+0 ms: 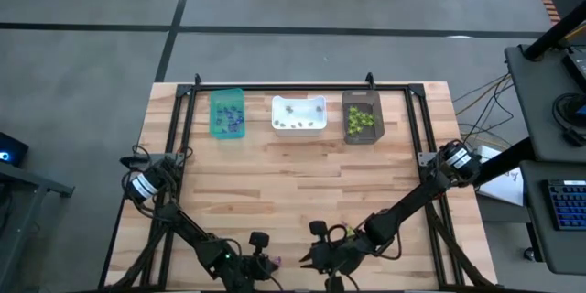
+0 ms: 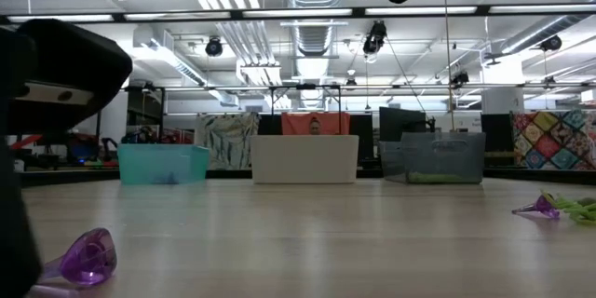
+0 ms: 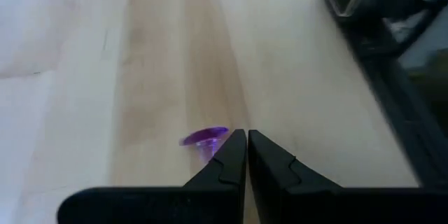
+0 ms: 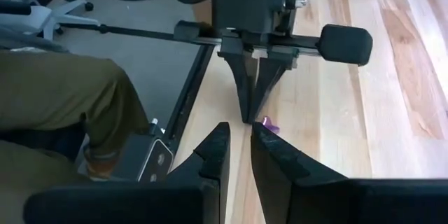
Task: Sort Halloween decoration
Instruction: Put the purple witch hat toy into the light blue bin
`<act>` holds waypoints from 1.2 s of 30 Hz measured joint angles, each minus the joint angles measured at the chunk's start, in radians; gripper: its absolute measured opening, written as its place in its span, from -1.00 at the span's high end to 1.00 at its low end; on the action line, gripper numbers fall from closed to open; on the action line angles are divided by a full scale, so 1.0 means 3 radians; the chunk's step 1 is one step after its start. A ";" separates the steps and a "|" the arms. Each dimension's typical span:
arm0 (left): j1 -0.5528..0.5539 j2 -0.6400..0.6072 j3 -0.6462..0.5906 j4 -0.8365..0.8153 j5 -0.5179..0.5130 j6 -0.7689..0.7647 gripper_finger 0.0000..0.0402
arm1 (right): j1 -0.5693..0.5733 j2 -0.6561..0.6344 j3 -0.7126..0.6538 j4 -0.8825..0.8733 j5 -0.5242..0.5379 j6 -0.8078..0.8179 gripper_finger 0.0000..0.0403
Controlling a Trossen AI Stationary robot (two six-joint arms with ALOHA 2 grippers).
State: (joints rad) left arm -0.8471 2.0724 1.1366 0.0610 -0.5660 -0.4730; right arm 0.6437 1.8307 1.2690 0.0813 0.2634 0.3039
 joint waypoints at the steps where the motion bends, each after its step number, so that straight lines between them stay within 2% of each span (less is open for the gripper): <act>1: -0.0001 0.0000 0.0000 -0.0047 -0.0084 -0.0036 1.00 | 0.0000 -0.0001 0.0000 0.0004 0.0000 0.0001 0.76; 5: 0.0017 -0.0036 0.0000 -0.0353 -0.0438 -0.0287 1.00 | 0.0000 -0.0002 -0.0004 0.0011 0.0012 0.0001 0.76; 13: 0.0038 -0.0158 -0.0001 -0.0718 -0.0478 -0.0464 1.00 | -0.0016 0.0010 -0.0056 0.0007 0.0437 -0.0026 0.76; 20: -0.0026 -0.0435 -0.0001 -0.0884 -0.0595 -0.0361 1.00 | -0.0051 0.0013 -0.0065 0.0018 0.0519 -0.0144 0.74; 24: -0.0114 -0.0630 -0.0001 -0.1000 -0.0810 -0.0234 1.00 | -0.0092 0.0013 -0.0065 0.0034 0.0520 -0.0162 0.58; 30: -0.0243 -0.0892 0.0000 -0.1139 -0.1140 -0.0196 1.00 | -0.0173 0.0017 -0.0071 0.0095 0.0524 -0.0100 0.19; 36: -0.0366 -0.1163 0.0000 -0.1315 -0.1438 -0.0198 1.00 | -0.0248 0.0269 -0.0033 0.0471 0.0518 -0.0306 -0.10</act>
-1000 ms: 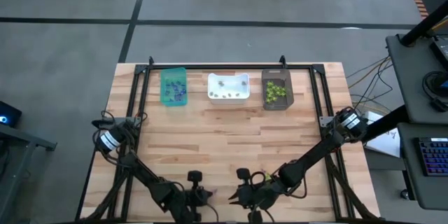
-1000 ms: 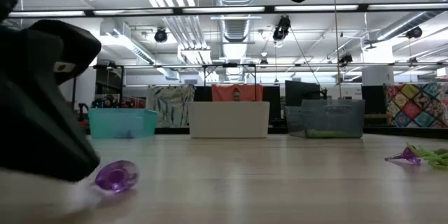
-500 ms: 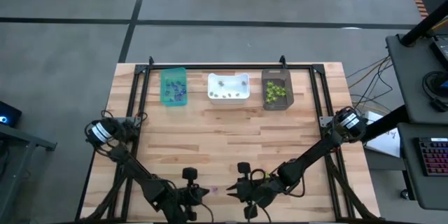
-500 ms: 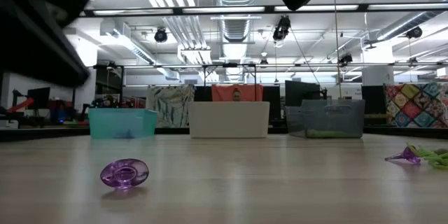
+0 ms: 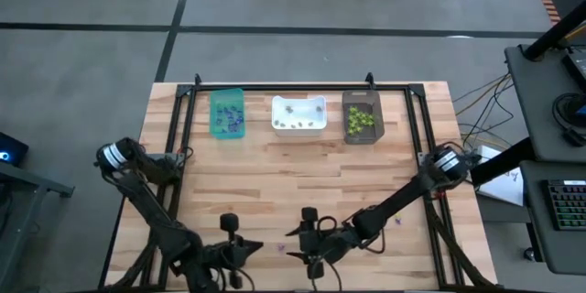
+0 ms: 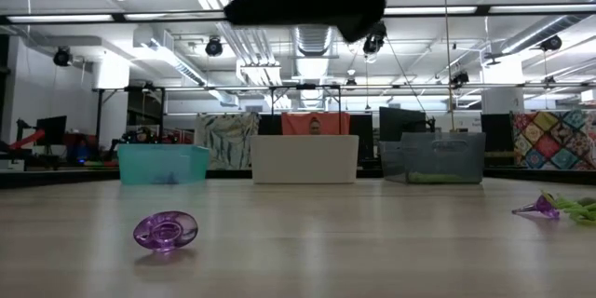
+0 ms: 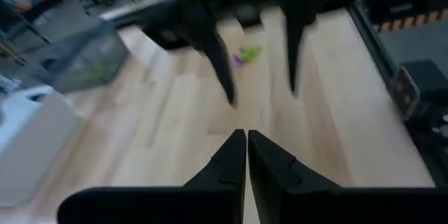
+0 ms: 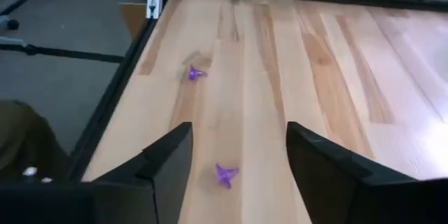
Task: Sort Halloween decoration
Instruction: Put the purple witch hat toy into the light blue bin
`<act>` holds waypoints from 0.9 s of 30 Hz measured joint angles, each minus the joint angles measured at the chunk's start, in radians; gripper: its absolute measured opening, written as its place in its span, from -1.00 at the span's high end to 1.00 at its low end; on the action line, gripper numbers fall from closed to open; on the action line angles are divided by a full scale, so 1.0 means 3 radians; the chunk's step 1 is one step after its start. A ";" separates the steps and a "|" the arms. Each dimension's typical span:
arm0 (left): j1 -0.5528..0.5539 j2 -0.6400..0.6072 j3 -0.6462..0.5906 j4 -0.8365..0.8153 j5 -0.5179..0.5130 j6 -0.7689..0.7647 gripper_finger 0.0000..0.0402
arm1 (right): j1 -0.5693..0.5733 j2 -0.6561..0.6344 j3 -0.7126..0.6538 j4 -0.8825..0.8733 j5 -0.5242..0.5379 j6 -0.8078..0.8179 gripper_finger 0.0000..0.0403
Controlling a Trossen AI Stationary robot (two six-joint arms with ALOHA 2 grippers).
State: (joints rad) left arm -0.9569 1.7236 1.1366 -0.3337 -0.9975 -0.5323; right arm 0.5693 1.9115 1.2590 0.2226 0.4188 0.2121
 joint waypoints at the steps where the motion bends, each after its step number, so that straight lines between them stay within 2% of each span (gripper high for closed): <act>1: -0.0019 -0.0047 -0.0001 -0.0054 -0.0059 0.0001 1.00 | -0.0003 0.0055 0.0021 0.0014 0.0000 -0.0037 -0.12; 6: -0.0116 -0.0271 0.0000 -0.0208 -0.0298 0.0002 1.00 | -0.0038 0.0353 0.0204 0.0023 0.0000 -0.0101 -0.14; 14: -0.0190 -0.0432 0.0000 -0.0371 -0.0407 0.0001 1.00 | -0.0113 0.0762 0.0442 -0.0003 -0.0050 -0.0137 -0.12; 19: -0.0190 -0.0405 -0.0001 -0.0402 -0.0405 0.0002 1.00 | -0.0206 0.0844 0.0450 -0.0038 -0.0353 -0.0009 -0.12; 27: -0.0190 -0.0389 -0.0001 -0.0397 -0.0405 0.0001 1.00 | -0.0275 0.0844 0.0420 -0.0025 -0.0639 0.0016 -0.10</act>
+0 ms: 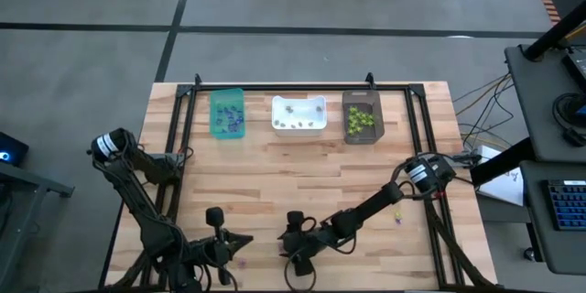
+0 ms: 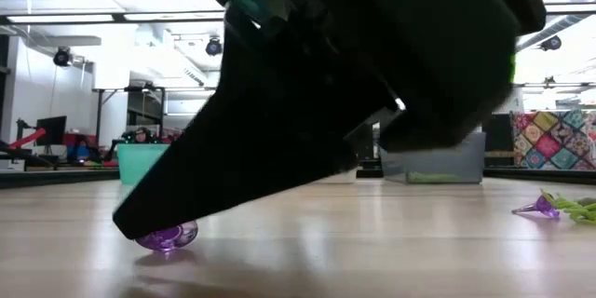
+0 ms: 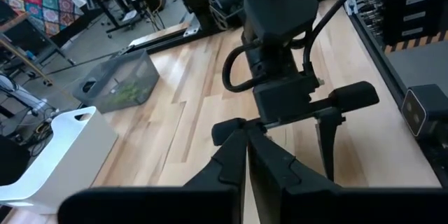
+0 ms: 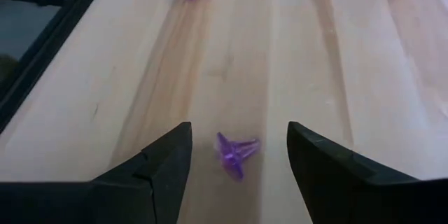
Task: Sort Halloween decoration
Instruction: Put the purple witch hat toy into the light blue bin
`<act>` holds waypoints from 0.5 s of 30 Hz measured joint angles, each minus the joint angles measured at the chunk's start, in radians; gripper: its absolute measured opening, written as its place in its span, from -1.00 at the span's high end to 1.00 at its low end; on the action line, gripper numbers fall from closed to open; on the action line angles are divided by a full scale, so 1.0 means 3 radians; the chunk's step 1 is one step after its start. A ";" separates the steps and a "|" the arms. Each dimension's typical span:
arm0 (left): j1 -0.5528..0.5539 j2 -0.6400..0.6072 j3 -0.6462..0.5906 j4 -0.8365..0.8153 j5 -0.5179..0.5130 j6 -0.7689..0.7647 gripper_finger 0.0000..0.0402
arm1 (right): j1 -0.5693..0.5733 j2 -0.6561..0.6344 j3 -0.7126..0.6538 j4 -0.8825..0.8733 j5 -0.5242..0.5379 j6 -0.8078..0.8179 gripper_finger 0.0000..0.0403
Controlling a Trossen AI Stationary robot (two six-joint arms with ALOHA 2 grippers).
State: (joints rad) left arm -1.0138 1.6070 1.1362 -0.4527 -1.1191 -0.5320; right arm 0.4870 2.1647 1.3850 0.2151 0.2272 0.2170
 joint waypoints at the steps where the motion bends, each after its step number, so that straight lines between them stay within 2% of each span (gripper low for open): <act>1: 0.0000 0.0000 0.0000 0.0000 0.0000 0.0000 1.00 | 0.0000 0.0000 -0.0009 -0.0002 -0.0001 0.0000 -0.08; 15: 0.0000 0.0003 0.0000 0.0003 0.0000 -0.0001 1.00 | -0.0005 -0.0001 -0.0047 -0.0004 -0.0009 -0.0015 0.13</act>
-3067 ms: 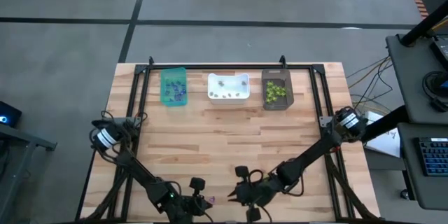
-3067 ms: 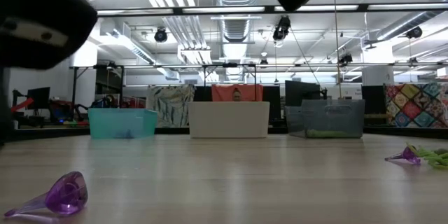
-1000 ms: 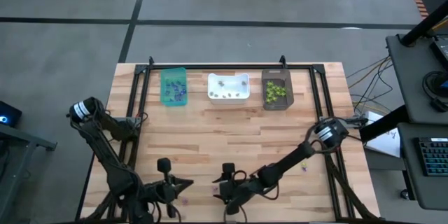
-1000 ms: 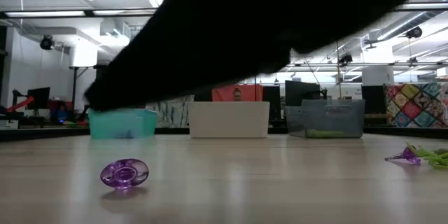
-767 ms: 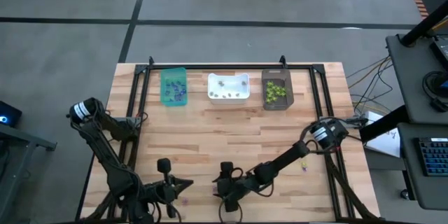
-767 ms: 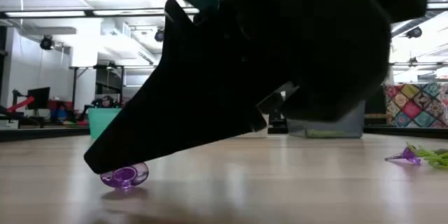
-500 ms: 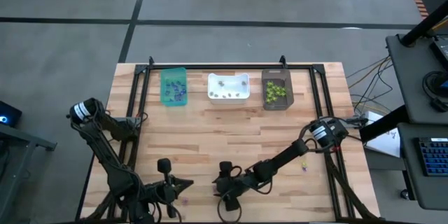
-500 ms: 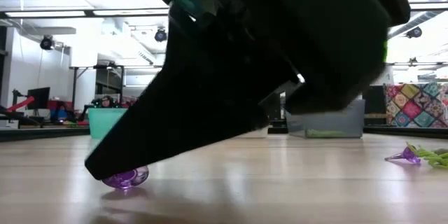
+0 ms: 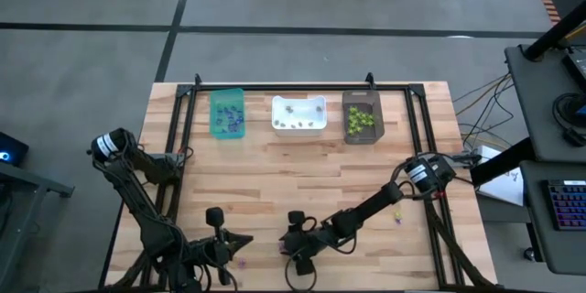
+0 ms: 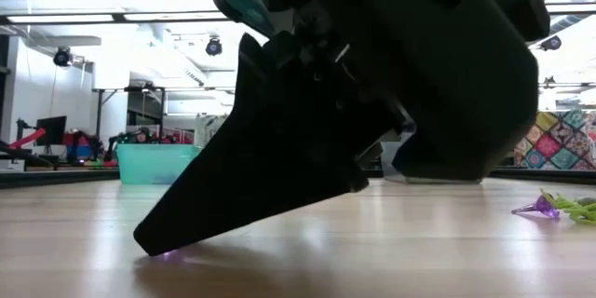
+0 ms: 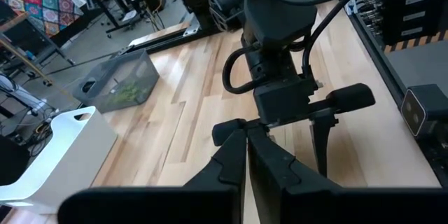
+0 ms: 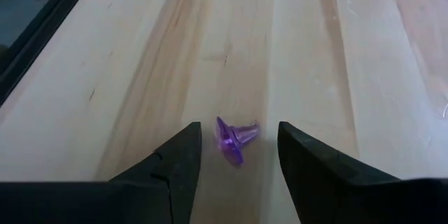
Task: Sort Halloween decoration
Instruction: Put the purple witch hat toy into the light blue bin
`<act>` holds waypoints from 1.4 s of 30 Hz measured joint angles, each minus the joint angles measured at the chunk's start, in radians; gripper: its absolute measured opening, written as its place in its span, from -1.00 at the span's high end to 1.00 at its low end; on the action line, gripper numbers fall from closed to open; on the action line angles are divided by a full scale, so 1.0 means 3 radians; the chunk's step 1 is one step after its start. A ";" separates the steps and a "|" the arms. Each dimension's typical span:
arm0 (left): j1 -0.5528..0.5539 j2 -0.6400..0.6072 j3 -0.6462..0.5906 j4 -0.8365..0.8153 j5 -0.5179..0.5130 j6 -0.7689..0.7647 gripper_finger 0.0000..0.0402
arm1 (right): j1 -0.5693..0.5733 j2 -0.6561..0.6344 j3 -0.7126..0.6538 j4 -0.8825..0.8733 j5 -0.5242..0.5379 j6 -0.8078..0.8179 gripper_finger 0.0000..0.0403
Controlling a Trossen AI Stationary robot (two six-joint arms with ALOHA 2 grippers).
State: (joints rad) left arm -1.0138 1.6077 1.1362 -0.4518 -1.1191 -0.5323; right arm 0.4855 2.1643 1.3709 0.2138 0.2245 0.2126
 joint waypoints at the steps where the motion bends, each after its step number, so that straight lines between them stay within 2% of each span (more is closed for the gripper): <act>1: 0.0000 0.0000 0.0000 0.0000 0.0001 0.0000 1.00 | -0.0004 0.0000 -0.0003 -0.0002 -0.0001 -0.0001 0.16; 28: 0.0004 0.0003 0.0000 0.0009 0.0000 -0.0002 1.00 | -0.0005 0.0142 0.0005 0.0067 -0.0052 0.0041 0.77; 42: 0.0004 0.0003 0.0000 0.0007 -0.0005 -0.0003 1.00 | -0.0011 0.0107 -0.0004 0.0157 -0.0058 -0.0017 0.81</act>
State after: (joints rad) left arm -1.0126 1.6085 1.1362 -0.4496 -1.1205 -0.5333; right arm 0.4822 2.1963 1.3697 0.2610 0.2070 0.2074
